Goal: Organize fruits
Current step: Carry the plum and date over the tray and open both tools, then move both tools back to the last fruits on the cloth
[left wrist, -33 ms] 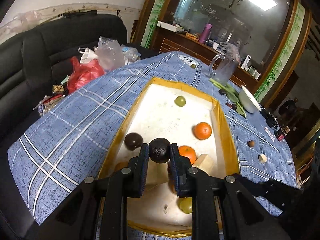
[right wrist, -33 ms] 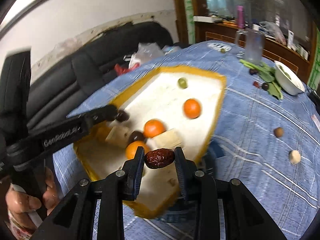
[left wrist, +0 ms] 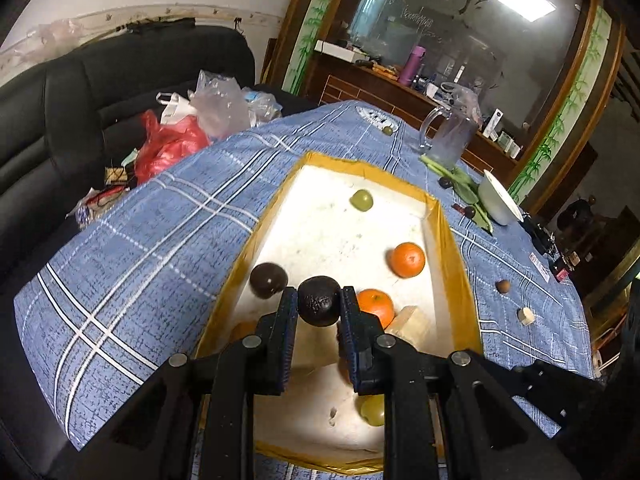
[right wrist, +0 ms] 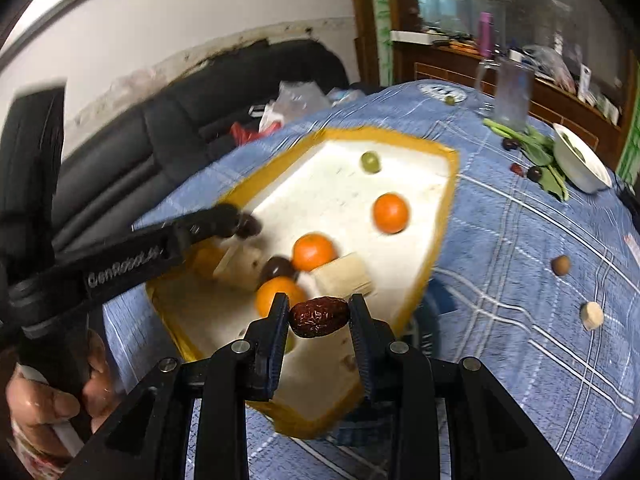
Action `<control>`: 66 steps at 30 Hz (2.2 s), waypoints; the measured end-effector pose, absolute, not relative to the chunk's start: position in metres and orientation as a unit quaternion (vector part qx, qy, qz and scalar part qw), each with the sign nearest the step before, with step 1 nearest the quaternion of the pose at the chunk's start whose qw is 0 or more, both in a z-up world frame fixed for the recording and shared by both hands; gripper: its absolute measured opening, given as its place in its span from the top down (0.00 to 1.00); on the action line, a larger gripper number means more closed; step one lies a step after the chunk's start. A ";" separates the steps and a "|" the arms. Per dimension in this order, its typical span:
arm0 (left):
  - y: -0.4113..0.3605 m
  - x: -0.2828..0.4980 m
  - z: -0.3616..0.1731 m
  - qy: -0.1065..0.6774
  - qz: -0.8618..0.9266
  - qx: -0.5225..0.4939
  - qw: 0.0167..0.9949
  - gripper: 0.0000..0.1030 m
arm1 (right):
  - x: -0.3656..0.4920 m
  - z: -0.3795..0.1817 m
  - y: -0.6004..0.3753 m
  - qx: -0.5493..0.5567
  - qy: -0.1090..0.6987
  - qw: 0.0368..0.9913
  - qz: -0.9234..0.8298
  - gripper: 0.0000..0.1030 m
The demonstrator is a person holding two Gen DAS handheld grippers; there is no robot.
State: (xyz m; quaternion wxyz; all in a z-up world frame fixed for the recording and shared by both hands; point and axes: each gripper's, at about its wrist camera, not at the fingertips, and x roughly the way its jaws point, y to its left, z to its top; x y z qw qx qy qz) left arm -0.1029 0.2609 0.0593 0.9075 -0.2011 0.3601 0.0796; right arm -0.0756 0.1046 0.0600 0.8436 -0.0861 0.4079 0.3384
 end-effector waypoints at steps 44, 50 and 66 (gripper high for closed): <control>0.167 -0.128 0.108 0.319 0.095 -0.049 0.942 0.20 | -0.073 0.062 -0.021 0.016 0.415 0.877 0.242 0.38; 0.150 -0.124 0.108 0.326 0.086 -0.030 0.941 0.20 | -0.076 0.063 -0.032 0.013 0.409 0.881 0.236 0.38; 0.114 -0.108 0.096 0.362 0.051 -0.006 0.931 0.20 | -0.062 0.056 -0.076 0.041 0.418 0.884 0.207 0.35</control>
